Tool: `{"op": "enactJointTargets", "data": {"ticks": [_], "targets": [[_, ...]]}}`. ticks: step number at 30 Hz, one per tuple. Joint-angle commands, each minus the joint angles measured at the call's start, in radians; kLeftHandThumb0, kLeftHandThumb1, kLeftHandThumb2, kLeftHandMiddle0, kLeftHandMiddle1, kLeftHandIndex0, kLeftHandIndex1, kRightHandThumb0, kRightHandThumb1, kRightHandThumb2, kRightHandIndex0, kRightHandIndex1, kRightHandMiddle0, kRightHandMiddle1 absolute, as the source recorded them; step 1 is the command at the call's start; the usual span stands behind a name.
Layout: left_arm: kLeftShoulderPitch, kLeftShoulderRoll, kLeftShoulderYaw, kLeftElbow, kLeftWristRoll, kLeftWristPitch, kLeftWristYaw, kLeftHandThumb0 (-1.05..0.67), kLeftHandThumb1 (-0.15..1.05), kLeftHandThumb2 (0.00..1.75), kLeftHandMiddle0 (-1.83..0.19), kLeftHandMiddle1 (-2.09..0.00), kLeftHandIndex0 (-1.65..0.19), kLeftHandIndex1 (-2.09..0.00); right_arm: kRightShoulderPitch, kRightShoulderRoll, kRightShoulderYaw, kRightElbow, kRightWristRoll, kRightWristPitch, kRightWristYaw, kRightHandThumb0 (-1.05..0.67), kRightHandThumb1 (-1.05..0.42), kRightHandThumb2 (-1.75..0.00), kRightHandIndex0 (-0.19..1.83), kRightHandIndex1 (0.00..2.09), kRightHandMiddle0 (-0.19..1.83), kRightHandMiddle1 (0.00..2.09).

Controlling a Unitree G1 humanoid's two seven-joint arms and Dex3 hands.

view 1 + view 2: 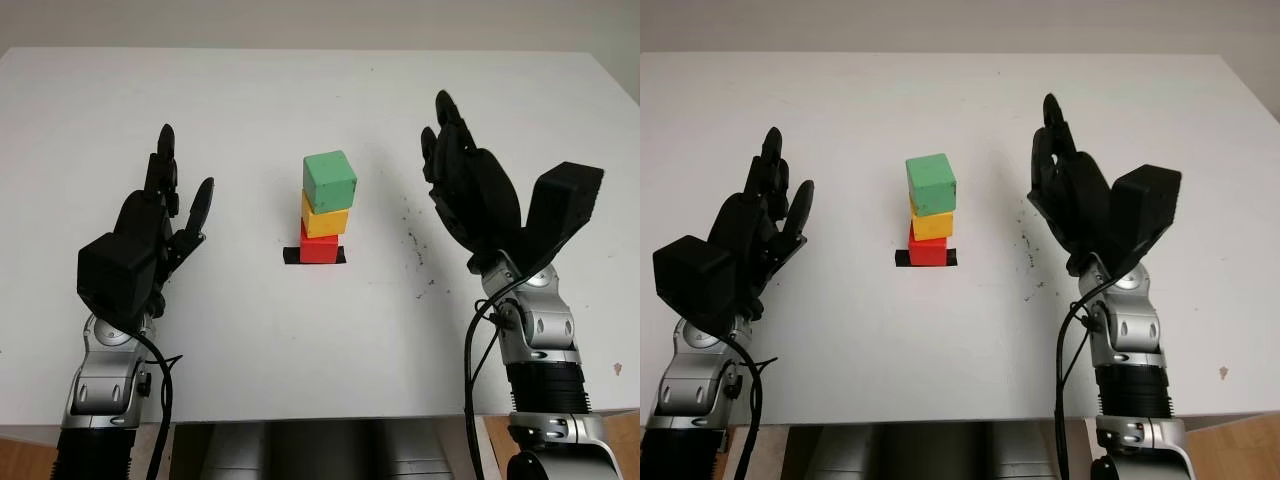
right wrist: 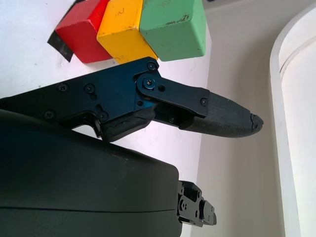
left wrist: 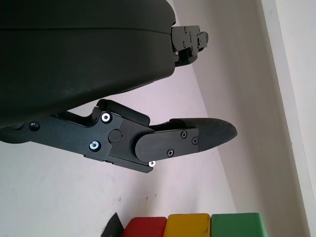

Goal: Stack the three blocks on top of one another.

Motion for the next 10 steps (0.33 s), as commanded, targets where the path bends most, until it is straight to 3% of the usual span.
{"op": "enactJointTargets", "data": {"ticks": [1, 10], "targets": [[-0.003, -0.009, 0.006, -0.005, -0.004, -0.011, 0.006, -0.66, 1.05, 0.50, 0.15, -0.05, 0.13, -0.06, 0.010, 0.011, 0.006, 0.008, -0.010, -0.023, -0.014, -0.74, -1.05, -0.74, -0.19, 0.00, -0.19, 0.00], [0.014, -0.046, 0.018, -0.010, -0.036, -0.047, 0.020, -0.65, 1.05, 0.53, 0.16, -0.05, 0.13, -0.05, 0.033, 0.035, 0.029, 0.022, -0.044, -0.033, -0.051, -0.76, -1.05, -0.77, -0.19, 0.00, -0.19, 0.00]]}}
